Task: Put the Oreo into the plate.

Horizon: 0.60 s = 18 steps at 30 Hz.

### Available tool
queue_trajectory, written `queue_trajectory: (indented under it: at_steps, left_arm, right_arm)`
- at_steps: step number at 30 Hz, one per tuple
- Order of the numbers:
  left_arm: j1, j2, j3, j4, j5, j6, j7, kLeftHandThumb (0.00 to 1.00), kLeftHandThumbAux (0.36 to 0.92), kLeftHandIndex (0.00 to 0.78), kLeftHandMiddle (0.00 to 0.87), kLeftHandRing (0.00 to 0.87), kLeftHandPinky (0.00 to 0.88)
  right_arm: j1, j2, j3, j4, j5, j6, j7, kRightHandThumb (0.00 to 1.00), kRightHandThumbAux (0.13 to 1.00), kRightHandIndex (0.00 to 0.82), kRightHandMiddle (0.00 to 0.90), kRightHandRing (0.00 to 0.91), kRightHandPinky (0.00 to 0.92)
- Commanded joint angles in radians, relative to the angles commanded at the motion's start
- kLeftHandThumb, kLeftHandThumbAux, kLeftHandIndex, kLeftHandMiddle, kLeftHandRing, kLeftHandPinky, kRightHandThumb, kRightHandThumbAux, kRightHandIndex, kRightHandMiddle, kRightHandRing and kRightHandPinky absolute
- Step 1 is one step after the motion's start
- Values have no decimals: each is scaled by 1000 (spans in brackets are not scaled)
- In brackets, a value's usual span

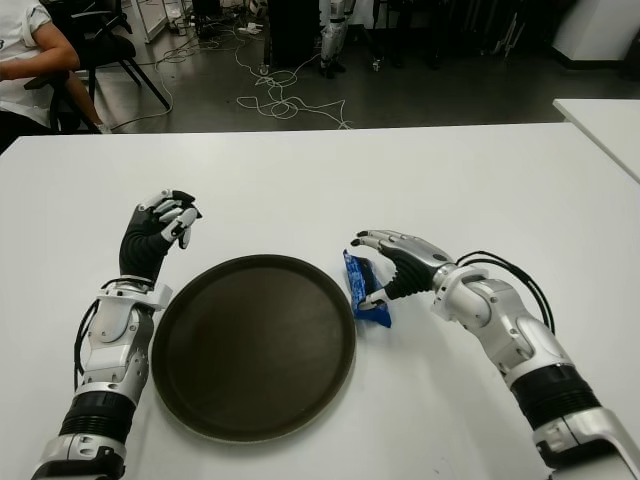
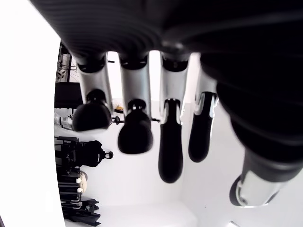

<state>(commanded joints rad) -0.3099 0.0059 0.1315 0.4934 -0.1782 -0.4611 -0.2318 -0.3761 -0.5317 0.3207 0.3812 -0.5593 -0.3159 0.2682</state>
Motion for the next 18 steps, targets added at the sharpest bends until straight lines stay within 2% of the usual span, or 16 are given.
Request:
queue_trajectory:
  at_steps: [18]
  left_arm:
    - [1,0,-3,0,8,-11,1,858,657,425,543,777,813]
  right_arm:
    - [-42,10,46,88,-41,-21,-26,0,606,0,0,0,33]
